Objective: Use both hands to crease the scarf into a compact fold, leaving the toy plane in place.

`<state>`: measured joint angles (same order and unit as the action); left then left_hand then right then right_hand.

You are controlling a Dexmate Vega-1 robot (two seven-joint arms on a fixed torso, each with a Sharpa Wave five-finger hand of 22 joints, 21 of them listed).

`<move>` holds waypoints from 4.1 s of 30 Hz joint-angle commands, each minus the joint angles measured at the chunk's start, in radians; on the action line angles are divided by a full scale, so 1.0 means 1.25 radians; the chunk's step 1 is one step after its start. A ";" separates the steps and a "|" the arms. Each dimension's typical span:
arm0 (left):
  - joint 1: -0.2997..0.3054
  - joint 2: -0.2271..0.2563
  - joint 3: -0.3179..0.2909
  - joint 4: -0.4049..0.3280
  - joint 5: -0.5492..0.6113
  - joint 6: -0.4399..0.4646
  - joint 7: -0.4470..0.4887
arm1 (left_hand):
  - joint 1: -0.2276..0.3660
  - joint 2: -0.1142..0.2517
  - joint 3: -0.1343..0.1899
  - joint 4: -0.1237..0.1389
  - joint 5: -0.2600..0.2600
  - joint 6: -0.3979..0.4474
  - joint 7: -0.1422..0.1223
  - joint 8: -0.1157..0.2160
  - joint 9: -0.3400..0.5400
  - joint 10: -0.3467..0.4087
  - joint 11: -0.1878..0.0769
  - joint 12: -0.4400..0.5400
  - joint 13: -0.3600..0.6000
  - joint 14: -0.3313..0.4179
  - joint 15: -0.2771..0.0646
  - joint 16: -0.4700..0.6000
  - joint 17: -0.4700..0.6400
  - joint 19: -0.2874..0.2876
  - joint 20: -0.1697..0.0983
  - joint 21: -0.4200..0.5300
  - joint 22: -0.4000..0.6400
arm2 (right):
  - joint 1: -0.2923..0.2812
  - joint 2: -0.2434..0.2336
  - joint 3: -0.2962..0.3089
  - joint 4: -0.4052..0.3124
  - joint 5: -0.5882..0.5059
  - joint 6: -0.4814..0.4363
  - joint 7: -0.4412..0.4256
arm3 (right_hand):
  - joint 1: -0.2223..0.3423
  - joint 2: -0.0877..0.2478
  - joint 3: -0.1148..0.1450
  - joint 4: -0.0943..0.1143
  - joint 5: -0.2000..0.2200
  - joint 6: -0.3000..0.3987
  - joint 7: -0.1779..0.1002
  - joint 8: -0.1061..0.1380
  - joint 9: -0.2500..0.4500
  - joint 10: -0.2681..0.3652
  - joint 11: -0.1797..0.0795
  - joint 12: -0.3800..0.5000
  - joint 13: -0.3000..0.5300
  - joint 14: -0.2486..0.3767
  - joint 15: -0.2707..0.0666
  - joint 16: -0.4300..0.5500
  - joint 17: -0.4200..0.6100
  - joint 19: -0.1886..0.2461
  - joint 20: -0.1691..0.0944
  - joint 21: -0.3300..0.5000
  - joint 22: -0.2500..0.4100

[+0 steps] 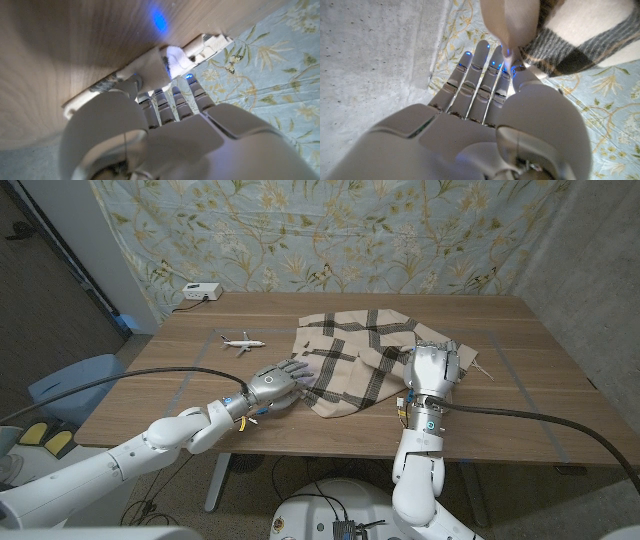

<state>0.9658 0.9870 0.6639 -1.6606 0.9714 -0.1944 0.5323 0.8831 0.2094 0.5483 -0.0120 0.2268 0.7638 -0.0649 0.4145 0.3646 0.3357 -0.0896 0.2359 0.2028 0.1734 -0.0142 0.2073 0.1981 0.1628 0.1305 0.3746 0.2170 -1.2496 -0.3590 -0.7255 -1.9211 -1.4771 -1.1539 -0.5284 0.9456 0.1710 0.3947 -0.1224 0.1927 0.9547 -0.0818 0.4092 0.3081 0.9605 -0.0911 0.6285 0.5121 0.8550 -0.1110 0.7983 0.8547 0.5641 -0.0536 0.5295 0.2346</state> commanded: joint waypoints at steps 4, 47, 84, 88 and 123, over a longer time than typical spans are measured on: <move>0.057 -0.004 -0.162 0.002 -0.458 -0.239 0.081 | 0.008 0.000 0.033 0.017 0.010 0.059 0.073 0.044 0.052 0.016 0.001 -0.004 0.006 0.004 -0.004 0.002 0.006 -0.001 -0.002 0.008 0.005 | -0.071 0.090 0.128 -0.022 0.239 -0.030 -0.352 | -0.003 0.003 0.001 0.013 0.006 -0.002 -0.011 0.014 0.015 -0.010 -0.010 0.010 0.016 -0.008 -0.087 -0.016 0.006 -0.016 -0.010 0.007 0.004; 0.026 -0.131 -0.292 0.054 -1.391 -0.478 -0.711 | 0.043 -0.001 0.058 -0.001 -0.034 0.042 0.098 0.167 0.207 0.048 -0.001 0.001 0.020 0.009 -0.011 0.014 0.013 -0.029 -0.002 0.025 0.013 | -0.358 0.650 0.591 -0.245 0.126 0.466 -0.471 | 0.002 0.008 0.004 0.033 0.022 -0.023 -0.005 0.060 0.095 -0.023 -0.010 0.055 0.082 0.005 -0.088 -0.037 0.058 -0.037 -0.005 0.034 0.005; -0.067 -0.269 -0.300 0.175 -1.416 -0.354 -0.839 | 0.044 -0.003 0.055 0.006 -0.041 0.016 0.098 0.219 0.279 0.058 -0.002 0.005 0.033 0.008 -0.010 0.024 0.024 -0.040 -0.003 0.038 0.016 | -0.416 0.650 0.604 -0.382 0.144 0.522 -0.471 | 0.001 0.005 0.005 0.047 0.027 -0.037 -0.011 0.082 0.131 -0.032 -0.016 0.062 0.093 0.001 -0.089 -0.067 0.086 -0.054 -0.010 0.053 0.002; -0.073 -0.275 -0.297 0.182 -1.416 -0.347 -0.846 | 0.044 -0.002 0.054 0.007 -0.041 0.013 0.099 0.224 0.285 0.057 0.001 0.004 0.034 0.006 -0.009 0.025 0.025 -0.042 -0.003 0.039 0.016 | -0.406 0.650 0.617 -0.382 0.140 0.531 -0.471 | 0.001 0.004 0.005 0.048 0.028 -0.038 -0.012 0.082 0.131 -0.033 -0.017 0.062 0.093 0.000 -0.089 -0.070 0.087 -0.056 -0.012 0.054 0.002; -0.051 -0.295 -0.310 0.177 -1.393 -0.382 -0.802 | 0.046 -0.002 0.057 0.009 -0.039 -0.003 0.101 0.251 0.324 0.058 0.000 0.005 0.040 0.006 -0.010 0.028 0.027 -0.046 -0.002 0.049 0.018 | -0.273 0.650 0.725 -0.351 0.107 0.667 -0.471 | 0.001 0.001 0.006 0.056 0.032 -0.041 -0.019 0.087 0.133 -0.036 -0.022 0.064 0.094 0.006 -0.090 -0.095 0.105 -0.065 -0.016 0.070 -0.001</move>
<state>1.0406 0.8835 0.3201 -1.5829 -0.1288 -0.8169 0.2236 0.9071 0.1931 0.6187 0.0111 0.2231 0.7610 -0.0372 0.4291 0.5263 0.3678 -0.0897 0.2283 0.2115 0.1750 -0.0160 0.2071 0.2022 0.1446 0.1306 0.3884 0.2253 -1.6145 0.2232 -0.0187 -2.0345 -1.4090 -0.6922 -1.1170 0.9438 0.1693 0.3943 -0.0979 0.2047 0.9326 -0.0847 0.4482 0.3737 0.9376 -0.0999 0.6658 0.5721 0.8500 -0.1055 0.7657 0.8868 0.5306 -0.0518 0.5459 0.2393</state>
